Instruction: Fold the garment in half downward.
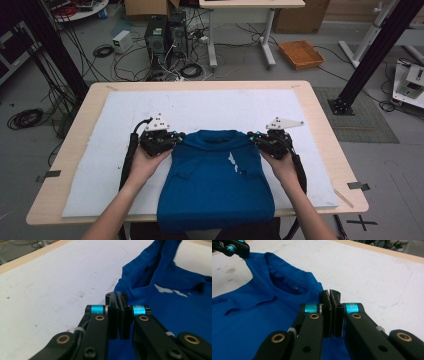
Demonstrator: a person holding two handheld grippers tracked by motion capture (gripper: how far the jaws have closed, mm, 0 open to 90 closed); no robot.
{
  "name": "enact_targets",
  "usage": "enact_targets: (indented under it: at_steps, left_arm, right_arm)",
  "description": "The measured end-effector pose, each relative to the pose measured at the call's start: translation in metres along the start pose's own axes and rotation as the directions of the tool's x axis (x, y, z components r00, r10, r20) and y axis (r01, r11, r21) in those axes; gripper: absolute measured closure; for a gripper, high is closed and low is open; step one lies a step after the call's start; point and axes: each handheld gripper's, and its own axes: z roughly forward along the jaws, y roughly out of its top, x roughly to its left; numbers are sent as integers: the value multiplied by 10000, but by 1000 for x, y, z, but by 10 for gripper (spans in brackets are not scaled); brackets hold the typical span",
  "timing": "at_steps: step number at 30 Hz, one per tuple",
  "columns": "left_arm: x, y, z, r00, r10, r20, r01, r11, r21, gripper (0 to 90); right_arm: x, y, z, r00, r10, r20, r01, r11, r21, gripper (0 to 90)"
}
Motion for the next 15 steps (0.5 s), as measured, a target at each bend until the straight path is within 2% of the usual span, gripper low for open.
enact_targets:
  at_steps: [7,11,15]
  left_arm:
    - [-34,-23,-24,9979,401,513,-401,9992,-11,880]
    - [-53,-41,-36,9959,609,662,-606,9981,-55,880]
    - [-73,-55,-45,9927,843,867,-846,9964,-6,879]
  right_arm:
    - [31,-30,-31,9986,-508,-147,507,9987,-55,891]
    - [48,-47,-48,9974,-663,-271,662,9978,-50,892]
    - [62,-65,-62,9960,-832,-317,837,9964,154,892]
